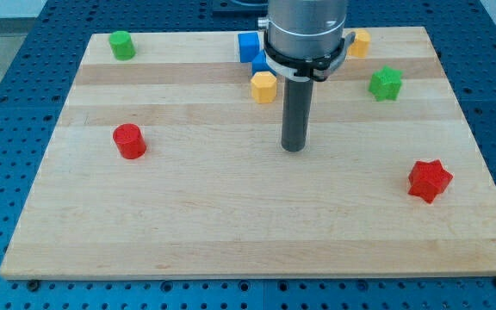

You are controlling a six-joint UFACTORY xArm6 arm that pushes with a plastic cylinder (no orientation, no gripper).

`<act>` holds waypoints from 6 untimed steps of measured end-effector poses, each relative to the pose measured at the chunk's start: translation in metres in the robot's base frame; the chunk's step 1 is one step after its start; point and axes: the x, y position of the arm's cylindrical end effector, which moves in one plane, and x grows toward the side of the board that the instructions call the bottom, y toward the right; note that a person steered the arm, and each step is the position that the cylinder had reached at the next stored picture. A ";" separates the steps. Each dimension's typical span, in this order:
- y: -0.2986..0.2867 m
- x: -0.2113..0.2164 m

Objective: Move red circle towards center left of the board

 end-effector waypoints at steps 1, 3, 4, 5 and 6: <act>-0.009 0.007; -0.118 0.026; -0.194 0.026; -0.197 0.026; -0.206 0.020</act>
